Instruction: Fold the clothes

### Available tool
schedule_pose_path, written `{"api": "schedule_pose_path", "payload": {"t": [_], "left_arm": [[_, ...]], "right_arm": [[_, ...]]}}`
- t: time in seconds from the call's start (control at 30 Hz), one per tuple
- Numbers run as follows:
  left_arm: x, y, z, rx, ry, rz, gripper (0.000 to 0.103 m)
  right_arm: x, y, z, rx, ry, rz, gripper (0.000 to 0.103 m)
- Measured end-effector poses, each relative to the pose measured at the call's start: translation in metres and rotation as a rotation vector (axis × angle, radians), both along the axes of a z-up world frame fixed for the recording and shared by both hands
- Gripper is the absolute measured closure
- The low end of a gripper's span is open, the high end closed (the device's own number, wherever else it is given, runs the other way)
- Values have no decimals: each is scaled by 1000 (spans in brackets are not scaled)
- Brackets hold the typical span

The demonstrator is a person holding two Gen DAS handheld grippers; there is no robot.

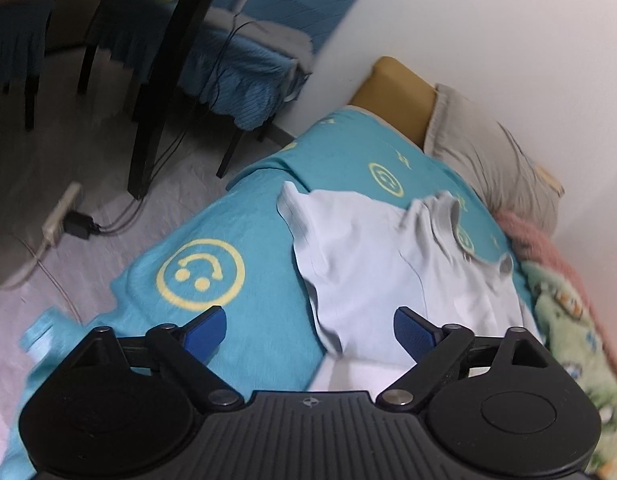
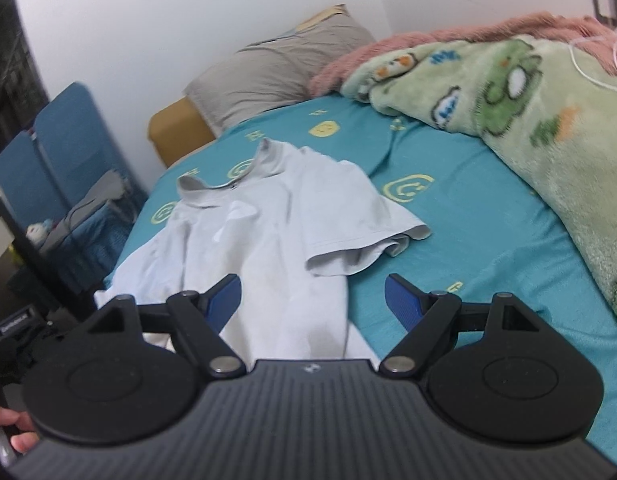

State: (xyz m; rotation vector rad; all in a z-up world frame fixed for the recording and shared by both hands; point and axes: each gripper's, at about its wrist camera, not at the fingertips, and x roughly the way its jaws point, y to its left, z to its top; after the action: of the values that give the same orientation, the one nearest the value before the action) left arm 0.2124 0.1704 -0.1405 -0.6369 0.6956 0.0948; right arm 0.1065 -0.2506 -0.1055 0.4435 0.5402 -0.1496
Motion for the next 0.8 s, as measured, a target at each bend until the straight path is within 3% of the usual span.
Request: {"api": "schedule_pose_path", "payload": {"t": [0.1,0.3,0.5,0.57,0.6,0.73,0.8], "left_arm": [[22,9,-11,-44,3,31,22],[76,3,-22,-38,-8,0,33],[123,-19,-22,73,9,-80,58],[138,-31,-17,175,45,-149,87],[145,-37,-14,228,64,-185,95],[172,-53,17,447,75,-272,100],[186,-54,37,603,45,-230,100]], "right_arm": [[11,-6,-8,22,8,-23,23],[29,-3,-21,4,8,2,22],[44,5,-30,-28,9,41,23],[47,6,-32,-27,13,47,22],[48,7,-34,-27,15,49,22],[51,9,-38,-32,20,53,22],[52,10,-39,-41,20,56,22]]}}
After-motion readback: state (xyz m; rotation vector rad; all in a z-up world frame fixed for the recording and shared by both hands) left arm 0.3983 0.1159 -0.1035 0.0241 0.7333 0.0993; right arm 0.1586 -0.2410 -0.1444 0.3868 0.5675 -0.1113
